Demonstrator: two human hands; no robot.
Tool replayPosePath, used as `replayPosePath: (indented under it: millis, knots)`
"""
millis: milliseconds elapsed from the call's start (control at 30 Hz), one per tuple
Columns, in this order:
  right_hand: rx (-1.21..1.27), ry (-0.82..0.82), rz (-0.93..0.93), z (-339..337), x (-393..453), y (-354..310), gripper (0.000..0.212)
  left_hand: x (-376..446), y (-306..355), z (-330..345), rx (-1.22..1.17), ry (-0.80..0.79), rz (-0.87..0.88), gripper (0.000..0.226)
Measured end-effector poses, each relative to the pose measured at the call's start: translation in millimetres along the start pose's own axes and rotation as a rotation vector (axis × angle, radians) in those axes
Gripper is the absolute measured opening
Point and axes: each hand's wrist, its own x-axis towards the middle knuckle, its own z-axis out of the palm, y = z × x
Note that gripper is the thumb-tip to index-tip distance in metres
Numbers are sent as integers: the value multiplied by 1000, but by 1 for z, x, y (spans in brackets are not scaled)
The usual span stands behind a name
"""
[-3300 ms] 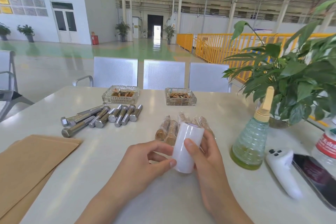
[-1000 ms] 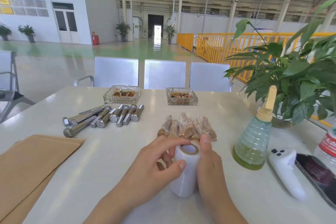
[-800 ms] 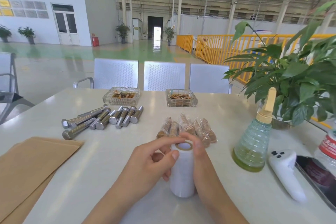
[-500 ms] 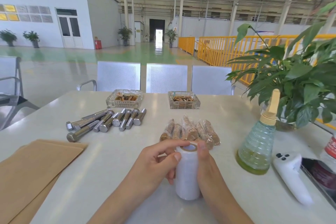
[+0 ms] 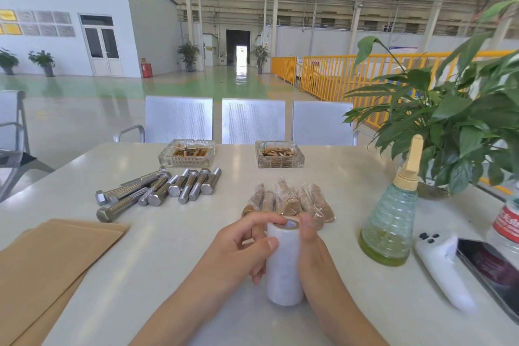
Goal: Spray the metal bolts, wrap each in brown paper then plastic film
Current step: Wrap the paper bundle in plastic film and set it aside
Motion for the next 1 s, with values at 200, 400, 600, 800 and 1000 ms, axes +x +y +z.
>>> replayPosePath:
  millis: [200, 400, 600, 800, 1000]
  knots:
    - [-79, 96, -72, 1, -7, 3, 71, -3, 2, -4, -24, 52, -76, 41]
    - [-151, 193, -186, -1, -14, -8, 51, -7, 6, 3, 93, 181, -91, 26]
    - [-240, 187, -253, 2, -18, -15, 44, -6, 11, 2, 105, 262, -97, 8]
    - [-241, 167, -247, 5, -18, -14, 61, -4, 11, -1, 112, 288, -162, 23]
    - [-142, 212, -69, 4, -7, -8, 62, -4, 12, -5, 22, 284, -216, 16]
